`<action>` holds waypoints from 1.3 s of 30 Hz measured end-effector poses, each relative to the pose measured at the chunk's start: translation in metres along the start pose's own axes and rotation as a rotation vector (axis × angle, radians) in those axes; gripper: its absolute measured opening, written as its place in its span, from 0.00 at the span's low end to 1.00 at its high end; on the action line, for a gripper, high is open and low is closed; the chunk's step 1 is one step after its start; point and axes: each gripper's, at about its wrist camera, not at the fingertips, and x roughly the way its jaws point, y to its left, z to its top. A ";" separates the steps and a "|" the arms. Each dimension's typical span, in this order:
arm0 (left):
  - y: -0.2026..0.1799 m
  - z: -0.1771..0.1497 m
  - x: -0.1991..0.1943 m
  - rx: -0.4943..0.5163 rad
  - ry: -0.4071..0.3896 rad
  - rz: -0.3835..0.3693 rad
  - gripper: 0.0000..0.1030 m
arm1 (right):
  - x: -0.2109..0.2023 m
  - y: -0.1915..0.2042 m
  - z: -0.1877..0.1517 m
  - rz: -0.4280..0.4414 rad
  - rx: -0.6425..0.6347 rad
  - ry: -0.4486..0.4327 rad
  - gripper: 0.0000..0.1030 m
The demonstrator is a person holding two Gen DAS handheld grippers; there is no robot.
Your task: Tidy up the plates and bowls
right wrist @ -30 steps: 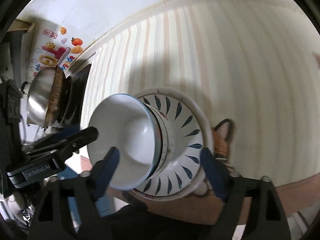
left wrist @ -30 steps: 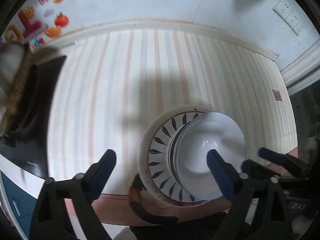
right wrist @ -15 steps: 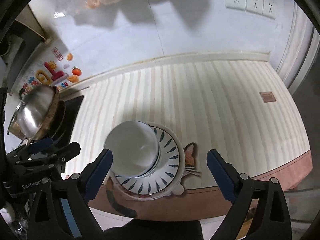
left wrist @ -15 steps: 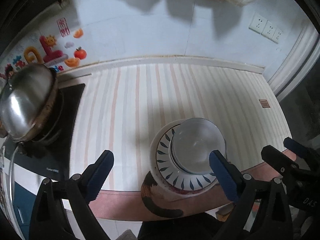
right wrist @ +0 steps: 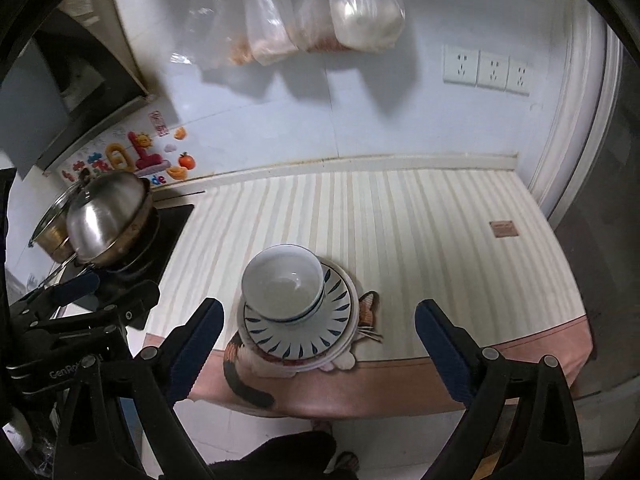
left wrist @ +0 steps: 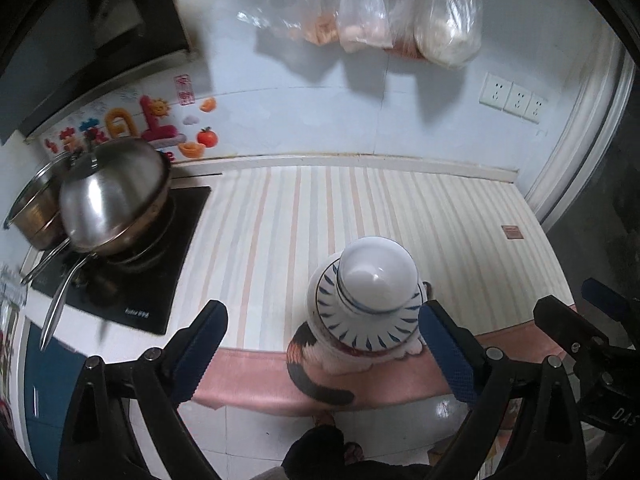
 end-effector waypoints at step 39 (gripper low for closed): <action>0.035 -0.075 -0.134 -0.025 -0.143 0.039 0.95 | -0.164 0.051 -0.081 -0.067 -0.048 -0.168 0.97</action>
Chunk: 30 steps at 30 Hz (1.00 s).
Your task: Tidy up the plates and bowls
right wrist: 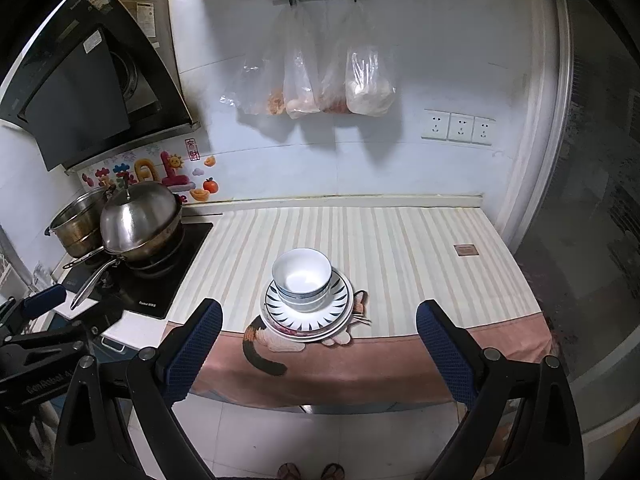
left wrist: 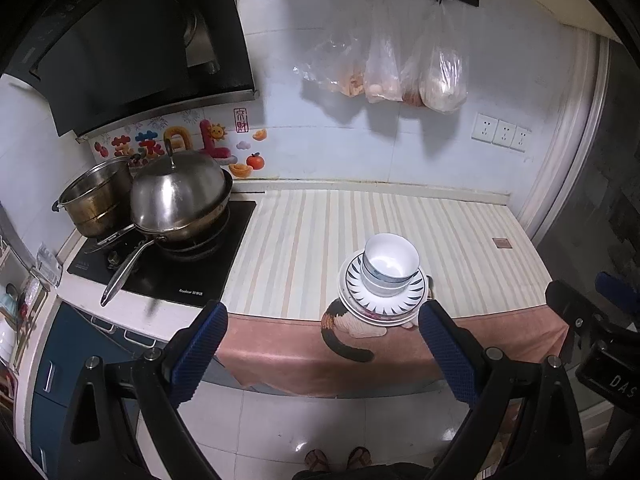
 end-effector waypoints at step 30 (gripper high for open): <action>0.017 -0.010 -0.016 -0.006 -0.008 0.002 0.95 | -0.016 0.004 -0.014 -0.010 -0.009 0.000 0.97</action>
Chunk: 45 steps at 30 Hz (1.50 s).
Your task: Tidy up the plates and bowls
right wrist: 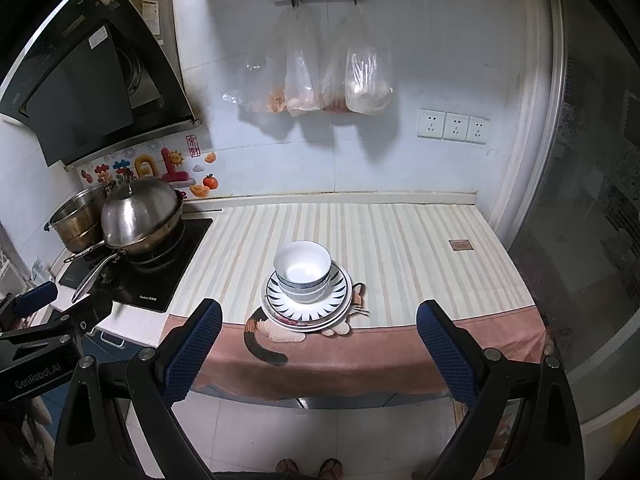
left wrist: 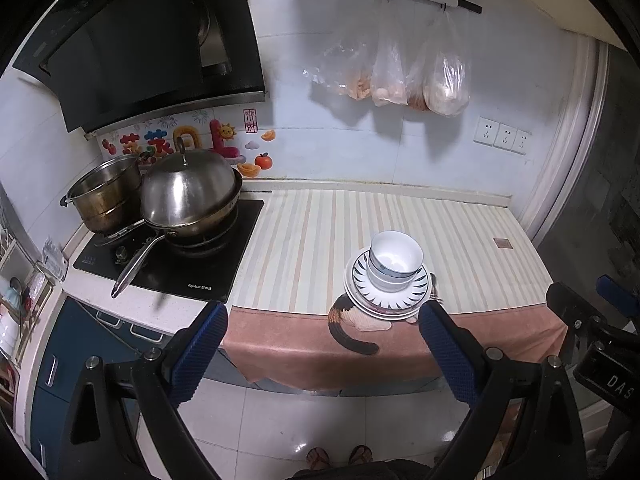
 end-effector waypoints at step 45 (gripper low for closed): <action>0.006 0.003 0.005 0.010 0.005 -0.001 0.95 | 0.003 -0.004 0.005 -0.004 -0.019 0.002 0.97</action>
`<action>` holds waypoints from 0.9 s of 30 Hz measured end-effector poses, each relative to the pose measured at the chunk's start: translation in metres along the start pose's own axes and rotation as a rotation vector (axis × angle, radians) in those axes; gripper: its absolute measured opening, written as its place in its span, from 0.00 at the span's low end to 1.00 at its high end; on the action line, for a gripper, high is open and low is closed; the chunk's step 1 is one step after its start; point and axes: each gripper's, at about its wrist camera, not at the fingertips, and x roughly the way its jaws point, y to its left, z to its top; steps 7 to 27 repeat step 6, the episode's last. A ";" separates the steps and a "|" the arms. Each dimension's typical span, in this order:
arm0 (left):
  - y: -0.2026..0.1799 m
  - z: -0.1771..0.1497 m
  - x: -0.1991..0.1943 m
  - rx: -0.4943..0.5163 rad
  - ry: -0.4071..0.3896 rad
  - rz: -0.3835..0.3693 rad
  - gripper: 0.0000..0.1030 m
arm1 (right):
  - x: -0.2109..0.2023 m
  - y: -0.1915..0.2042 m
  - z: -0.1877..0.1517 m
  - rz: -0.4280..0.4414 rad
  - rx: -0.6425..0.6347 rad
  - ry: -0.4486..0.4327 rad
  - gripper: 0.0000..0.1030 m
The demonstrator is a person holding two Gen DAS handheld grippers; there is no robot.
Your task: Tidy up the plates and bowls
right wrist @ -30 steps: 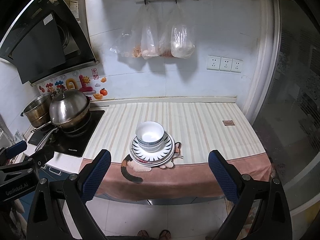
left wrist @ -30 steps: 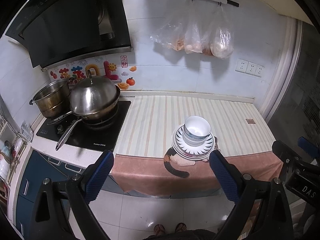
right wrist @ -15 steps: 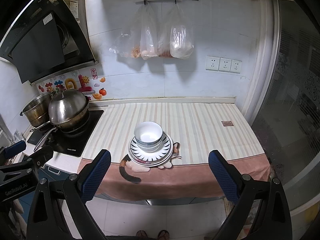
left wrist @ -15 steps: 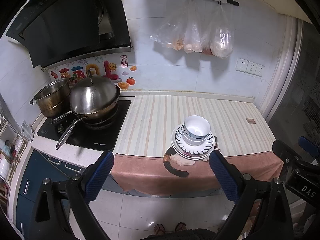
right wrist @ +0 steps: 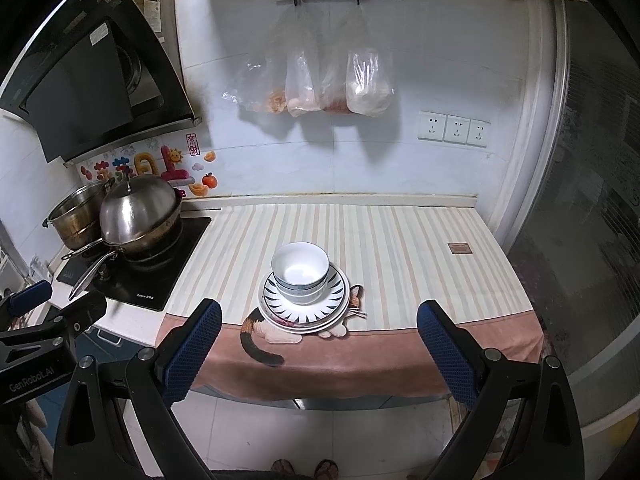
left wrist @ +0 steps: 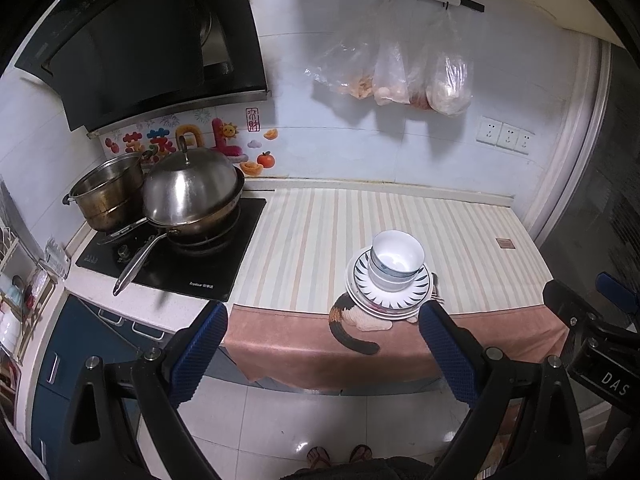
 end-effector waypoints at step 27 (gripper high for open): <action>0.000 0.001 0.001 0.007 -0.007 0.006 0.95 | 0.001 0.000 0.001 0.001 -0.001 0.000 0.97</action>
